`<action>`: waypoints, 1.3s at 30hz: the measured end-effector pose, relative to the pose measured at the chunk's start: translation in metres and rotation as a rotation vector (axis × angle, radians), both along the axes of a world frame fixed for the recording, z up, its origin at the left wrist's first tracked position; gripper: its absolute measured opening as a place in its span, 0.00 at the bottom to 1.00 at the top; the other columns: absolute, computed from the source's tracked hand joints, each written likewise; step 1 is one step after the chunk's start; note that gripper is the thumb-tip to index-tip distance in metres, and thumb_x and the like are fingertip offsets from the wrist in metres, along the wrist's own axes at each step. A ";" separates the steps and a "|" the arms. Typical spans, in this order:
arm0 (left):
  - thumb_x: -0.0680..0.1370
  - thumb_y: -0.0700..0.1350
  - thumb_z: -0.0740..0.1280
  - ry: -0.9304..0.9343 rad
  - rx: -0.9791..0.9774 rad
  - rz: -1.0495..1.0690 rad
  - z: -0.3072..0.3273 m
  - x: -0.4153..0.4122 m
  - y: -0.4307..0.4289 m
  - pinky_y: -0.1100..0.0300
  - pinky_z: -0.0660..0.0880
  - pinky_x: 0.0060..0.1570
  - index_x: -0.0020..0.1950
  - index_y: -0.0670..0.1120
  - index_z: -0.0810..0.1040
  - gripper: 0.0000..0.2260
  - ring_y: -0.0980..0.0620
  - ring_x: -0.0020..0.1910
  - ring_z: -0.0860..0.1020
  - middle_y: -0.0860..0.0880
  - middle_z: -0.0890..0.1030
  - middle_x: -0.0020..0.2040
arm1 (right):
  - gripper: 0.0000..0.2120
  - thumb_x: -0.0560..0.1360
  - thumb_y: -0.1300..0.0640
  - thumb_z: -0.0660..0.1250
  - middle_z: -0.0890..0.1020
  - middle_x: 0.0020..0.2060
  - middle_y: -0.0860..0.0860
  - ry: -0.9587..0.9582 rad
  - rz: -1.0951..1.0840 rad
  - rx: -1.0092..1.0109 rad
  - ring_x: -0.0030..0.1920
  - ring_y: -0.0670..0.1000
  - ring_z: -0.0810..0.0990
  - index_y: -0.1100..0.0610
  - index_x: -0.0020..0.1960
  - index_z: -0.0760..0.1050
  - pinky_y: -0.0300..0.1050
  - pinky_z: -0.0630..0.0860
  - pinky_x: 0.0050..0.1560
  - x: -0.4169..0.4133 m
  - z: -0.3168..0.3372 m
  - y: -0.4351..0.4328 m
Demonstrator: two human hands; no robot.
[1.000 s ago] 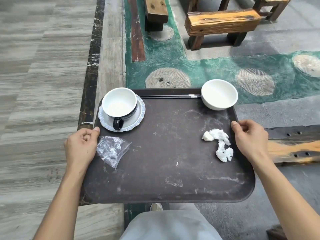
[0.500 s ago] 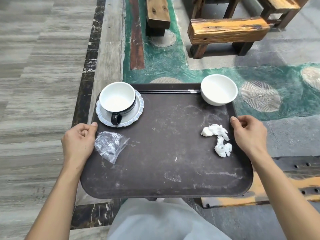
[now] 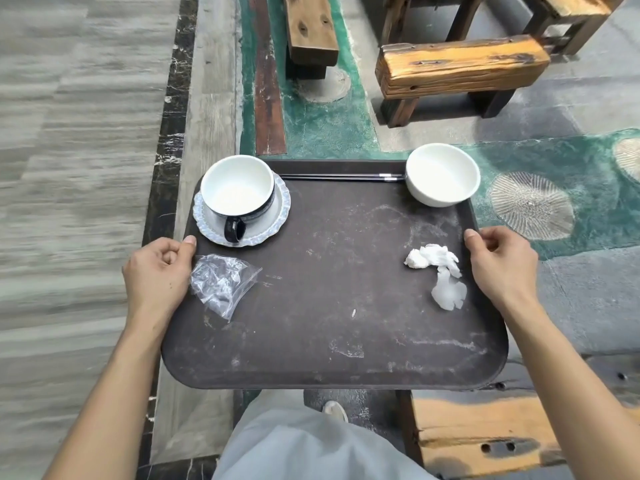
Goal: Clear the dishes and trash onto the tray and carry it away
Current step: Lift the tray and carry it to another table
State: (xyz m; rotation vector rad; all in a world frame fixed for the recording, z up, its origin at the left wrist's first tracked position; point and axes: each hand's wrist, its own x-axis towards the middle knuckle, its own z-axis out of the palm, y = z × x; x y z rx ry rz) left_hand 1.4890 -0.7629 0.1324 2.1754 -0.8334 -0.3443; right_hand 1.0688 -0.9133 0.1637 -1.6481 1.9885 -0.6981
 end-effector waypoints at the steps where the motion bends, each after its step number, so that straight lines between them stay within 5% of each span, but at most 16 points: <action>1: 0.78 0.54 0.68 0.009 -0.002 -0.005 0.000 0.010 -0.014 0.60 0.68 0.39 0.36 0.44 0.79 0.16 0.57 0.25 0.69 0.56 0.71 0.22 | 0.11 0.79 0.50 0.66 0.76 0.32 0.43 -0.002 -0.003 0.007 0.42 0.54 0.75 0.57 0.48 0.80 0.44 0.66 0.47 0.008 0.000 -0.011; 7: 0.78 0.53 0.69 0.019 0.015 -0.033 0.013 0.080 -0.108 0.72 0.64 0.32 0.36 0.44 0.78 0.15 0.58 0.25 0.69 0.57 0.71 0.21 | 0.08 0.79 0.50 0.66 0.76 0.33 0.42 -0.015 -0.062 0.007 0.43 0.54 0.76 0.54 0.46 0.77 0.44 0.65 0.48 0.075 0.007 -0.082; 13: 0.77 0.55 0.69 0.044 0.000 -0.054 0.016 0.133 -0.179 0.60 0.66 0.34 0.36 0.45 0.78 0.16 0.57 0.24 0.68 0.57 0.70 0.21 | 0.11 0.79 0.50 0.66 0.78 0.34 0.47 -0.019 -0.103 -0.008 0.43 0.54 0.76 0.57 0.48 0.79 0.45 0.66 0.48 0.120 0.008 -0.137; 28: 0.78 0.52 0.69 0.005 0.030 -0.076 0.001 0.174 -0.366 0.70 0.64 0.31 0.36 0.44 0.80 0.15 0.57 0.23 0.68 0.53 0.68 0.20 | 0.11 0.78 0.49 0.66 0.80 0.35 0.50 -0.027 -0.091 0.015 0.43 0.58 0.78 0.56 0.46 0.79 0.48 0.70 0.47 0.156 -0.014 -0.326; 31: 0.78 0.53 0.69 -0.003 0.020 -0.068 0.001 0.173 -0.419 0.62 0.67 0.34 0.36 0.44 0.80 0.16 0.57 0.24 0.68 0.51 0.69 0.23 | 0.11 0.78 0.49 0.66 0.79 0.34 0.50 -0.005 -0.071 0.005 0.42 0.58 0.78 0.57 0.46 0.80 0.47 0.67 0.45 0.157 -0.010 -0.384; 39: 0.78 0.55 0.68 -0.021 0.023 -0.061 0.003 0.174 -0.537 0.61 0.66 0.32 0.37 0.44 0.79 0.17 0.55 0.24 0.69 0.47 0.71 0.26 | 0.13 0.78 0.47 0.65 0.78 0.32 0.44 0.008 -0.082 0.014 0.41 0.56 0.77 0.57 0.45 0.79 0.46 0.67 0.44 0.157 -0.004 -0.508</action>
